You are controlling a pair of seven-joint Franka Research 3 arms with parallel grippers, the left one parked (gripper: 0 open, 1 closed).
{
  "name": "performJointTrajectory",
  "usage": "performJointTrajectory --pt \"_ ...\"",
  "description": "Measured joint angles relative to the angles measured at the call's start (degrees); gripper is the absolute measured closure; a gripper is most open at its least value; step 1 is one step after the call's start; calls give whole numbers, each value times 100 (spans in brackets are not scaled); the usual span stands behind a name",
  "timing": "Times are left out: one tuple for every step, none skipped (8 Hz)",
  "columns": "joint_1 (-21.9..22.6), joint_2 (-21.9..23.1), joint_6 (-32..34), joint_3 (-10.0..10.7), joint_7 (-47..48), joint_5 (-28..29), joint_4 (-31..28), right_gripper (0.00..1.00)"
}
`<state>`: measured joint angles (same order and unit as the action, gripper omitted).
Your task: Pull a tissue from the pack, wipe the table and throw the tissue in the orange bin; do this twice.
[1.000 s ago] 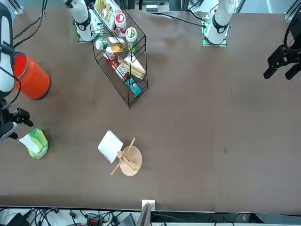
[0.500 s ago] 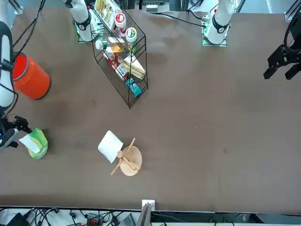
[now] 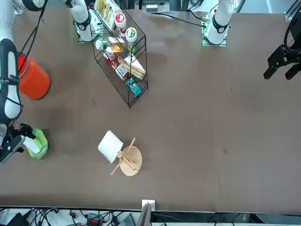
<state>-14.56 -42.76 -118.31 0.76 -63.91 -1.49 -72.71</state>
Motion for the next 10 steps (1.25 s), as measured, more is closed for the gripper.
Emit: performJointTrajectory --pt "-16 -75 -120 1 -4 -107 16 7" --pt "-52 -139 -299 2 -47 -243 22 10" --pt "-100 -209 -487 2 -144 -327 25 11" --pt "-143 -275 -585 2 -215 -339 36 16" --pt "-175 -333 -611 3 -241 -341 37 17" --pt "-185 -372 -613 2 -246 -341 37 19" --pt "-184 -399 -611 2 -255 -341 37 22" --pt "-184 -417 -604 1 -300 -341 37 29" --pt "-184 -424 -561 1 -345 -341 37 32" --pt "-184 -424 -483 1 -372 -341 37 38"
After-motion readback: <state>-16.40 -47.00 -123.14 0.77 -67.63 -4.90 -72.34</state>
